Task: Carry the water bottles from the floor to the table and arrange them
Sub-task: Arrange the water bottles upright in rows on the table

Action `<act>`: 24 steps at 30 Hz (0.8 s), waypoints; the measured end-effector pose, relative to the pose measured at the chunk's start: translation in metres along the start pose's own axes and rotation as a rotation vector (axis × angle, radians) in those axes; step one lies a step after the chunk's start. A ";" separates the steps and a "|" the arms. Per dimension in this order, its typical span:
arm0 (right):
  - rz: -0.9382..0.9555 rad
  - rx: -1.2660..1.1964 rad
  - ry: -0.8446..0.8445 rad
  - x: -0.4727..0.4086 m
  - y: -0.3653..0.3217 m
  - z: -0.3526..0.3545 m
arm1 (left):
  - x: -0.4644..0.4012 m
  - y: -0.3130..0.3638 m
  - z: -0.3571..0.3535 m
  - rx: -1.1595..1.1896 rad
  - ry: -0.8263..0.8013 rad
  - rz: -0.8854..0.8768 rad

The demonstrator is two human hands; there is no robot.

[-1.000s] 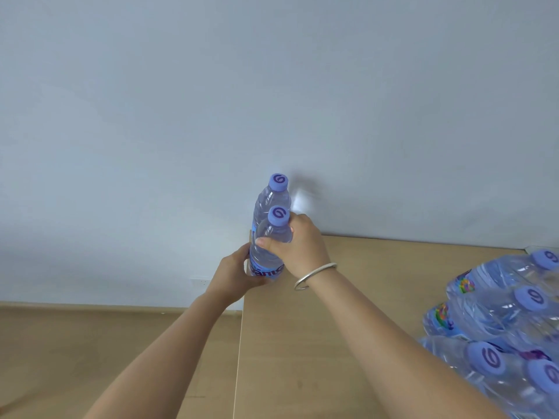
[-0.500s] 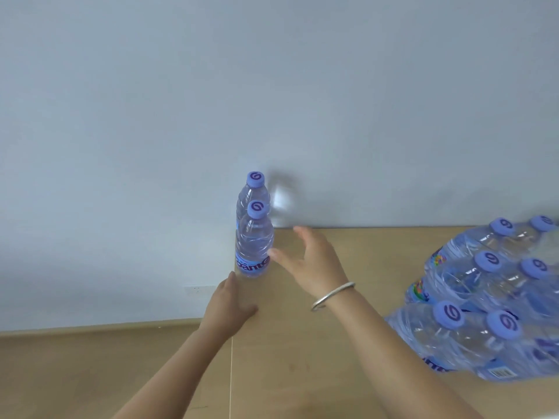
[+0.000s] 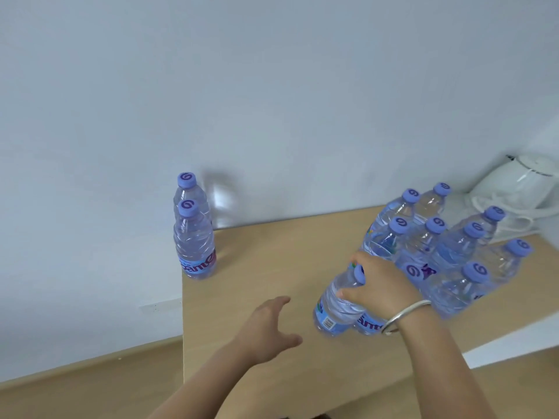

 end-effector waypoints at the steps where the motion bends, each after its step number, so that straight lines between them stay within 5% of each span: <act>1: 0.005 -0.036 0.045 0.001 0.001 0.000 | 0.000 0.003 -0.002 -0.003 -0.023 -0.006; 9: 0.115 0.015 0.260 0.004 -0.022 0.012 | 0.007 0.006 0.000 0.058 0.005 -0.016; 18: 0.256 -0.152 0.620 0.019 -0.092 0.067 | 0.032 0.042 0.041 0.552 0.456 -0.126; 21: 0.403 -0.262 0.441 0.021 -0.097 0.077 | 0.043 0.048 0.066 0.659 0.292 -0.240; 24: 0.515 -0.641 0.041 0.021 -0.104 0.076 | 0.059 0.056 0.083 0.749 0.032 -0.343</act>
Point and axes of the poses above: each hand's wrist, its own x-axis away from the middle knuckle, its own z-axis out of the back of the hand, y = z × x, the point moved 4 cm from there along -x, towards the middle knuckle, and after that the axes turned 5 degrees about -x, right-handed, at the moved point
